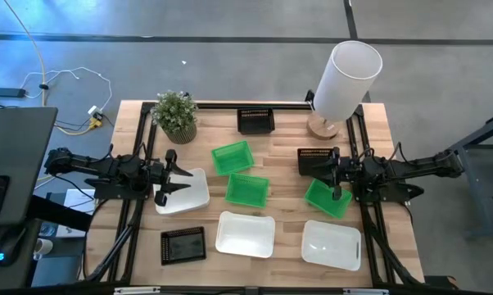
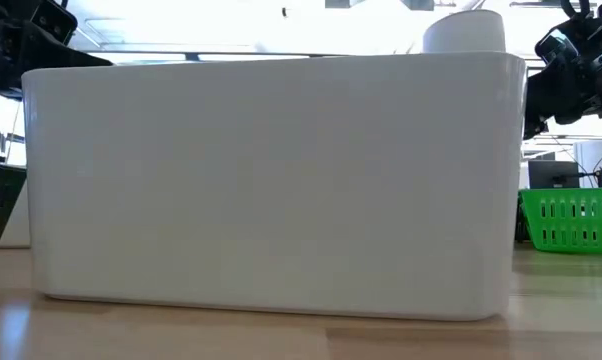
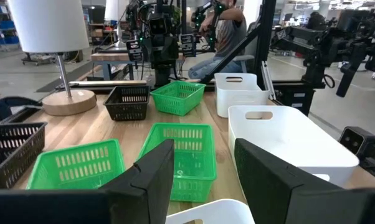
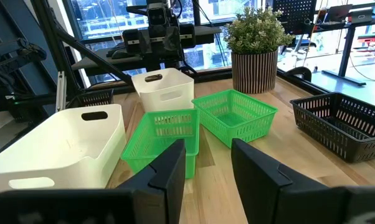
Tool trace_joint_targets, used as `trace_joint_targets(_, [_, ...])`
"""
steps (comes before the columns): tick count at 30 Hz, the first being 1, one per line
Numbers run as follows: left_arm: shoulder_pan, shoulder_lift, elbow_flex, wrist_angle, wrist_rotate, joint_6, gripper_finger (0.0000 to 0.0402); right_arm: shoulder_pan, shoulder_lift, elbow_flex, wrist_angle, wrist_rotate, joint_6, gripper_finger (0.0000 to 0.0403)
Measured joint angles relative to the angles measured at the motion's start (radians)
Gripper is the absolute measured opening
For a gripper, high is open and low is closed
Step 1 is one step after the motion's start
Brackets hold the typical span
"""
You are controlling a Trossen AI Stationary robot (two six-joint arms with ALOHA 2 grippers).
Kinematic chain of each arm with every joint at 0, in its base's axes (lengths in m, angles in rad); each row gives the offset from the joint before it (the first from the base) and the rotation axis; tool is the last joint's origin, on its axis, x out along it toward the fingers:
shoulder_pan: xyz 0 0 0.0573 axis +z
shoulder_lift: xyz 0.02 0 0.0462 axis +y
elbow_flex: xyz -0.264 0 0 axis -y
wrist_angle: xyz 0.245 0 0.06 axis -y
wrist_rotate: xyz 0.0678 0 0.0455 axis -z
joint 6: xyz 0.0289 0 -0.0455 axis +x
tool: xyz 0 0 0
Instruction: Stack baskets by color
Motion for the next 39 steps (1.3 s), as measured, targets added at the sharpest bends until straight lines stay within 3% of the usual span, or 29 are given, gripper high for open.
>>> trace_joint_targets(20, [0.000, 0.000, 0.000, 0.005, -0.041, 0.035, 0.0156, 0.000, 0.000, 0.000, 0.000, 0.000, 0.000, 0.0118])
trace_joint_targets(32, [0.000, 0.000, 0.000, 0.117, -0.031, -0.121, 0.0156, 0.000, 0.000, 0.000, 0.000, 0.000, 0.000, 0.0118])
trace_joint_targets(39, [0.000, 0.005, 0.028, 0.160, -0.112, -0.095, 0.0156, 0.000, 0.000, 0.000, 0.000, 0.000, 0.000, 0.0118])
